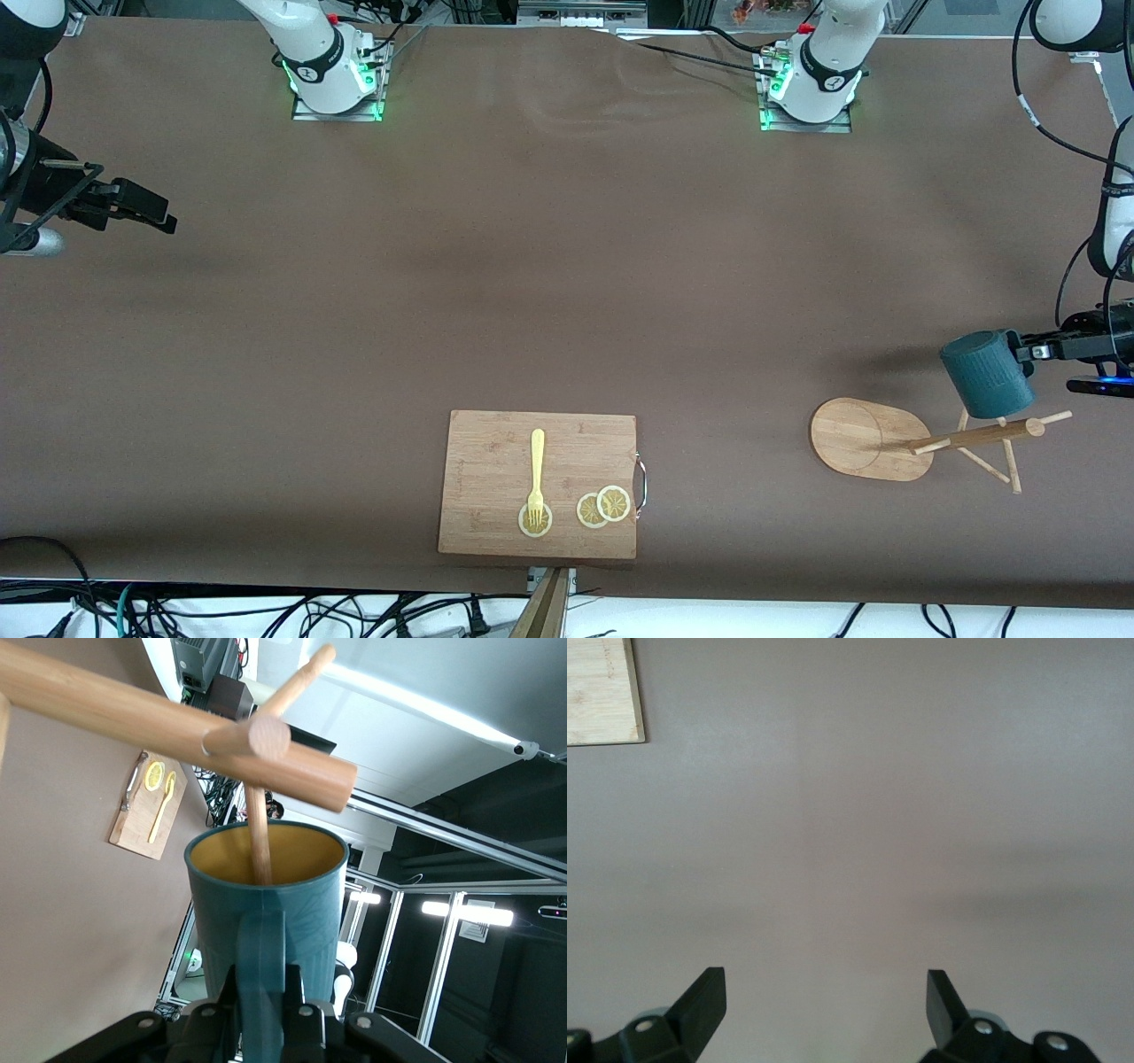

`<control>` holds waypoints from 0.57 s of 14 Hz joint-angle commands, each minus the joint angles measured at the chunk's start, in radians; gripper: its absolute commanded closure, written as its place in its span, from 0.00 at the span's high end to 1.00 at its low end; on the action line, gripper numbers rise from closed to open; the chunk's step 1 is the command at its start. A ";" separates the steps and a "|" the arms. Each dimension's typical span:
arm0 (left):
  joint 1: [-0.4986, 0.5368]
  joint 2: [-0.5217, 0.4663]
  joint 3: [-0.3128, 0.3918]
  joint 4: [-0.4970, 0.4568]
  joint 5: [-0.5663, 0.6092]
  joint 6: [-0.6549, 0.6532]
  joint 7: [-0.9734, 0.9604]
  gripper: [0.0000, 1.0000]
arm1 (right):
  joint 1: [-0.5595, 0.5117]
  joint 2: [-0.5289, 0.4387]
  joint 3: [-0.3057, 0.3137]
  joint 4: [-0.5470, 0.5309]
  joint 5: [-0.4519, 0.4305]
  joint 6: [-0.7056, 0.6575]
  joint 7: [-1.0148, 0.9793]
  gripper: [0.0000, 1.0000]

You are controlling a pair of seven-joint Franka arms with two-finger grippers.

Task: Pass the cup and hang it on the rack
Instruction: 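Lower the mug onto a rack peg with the left gripper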

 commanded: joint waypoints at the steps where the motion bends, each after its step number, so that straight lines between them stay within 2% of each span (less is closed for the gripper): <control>1: -0.017 0.037 0.017 0.068 0.002 -0.002 -0.046 0.00 | -0.003 -0.007 0.002 0.001 0.019 -0.006 0.009 1.00; 3: -0.066 0.042 0.068 0.117 0.019 -0.003 -0.133 0.00 | -0.003 -0.007 0.002 0.001 0.018 -0.007 0.009 1.00; 8: -0.068 0.073 0.071 0.123 0.018 -0.005 -0.137 0.00 | -0.003 -0.007 0.002 0.001 0.019 -0.006 0.009 1.00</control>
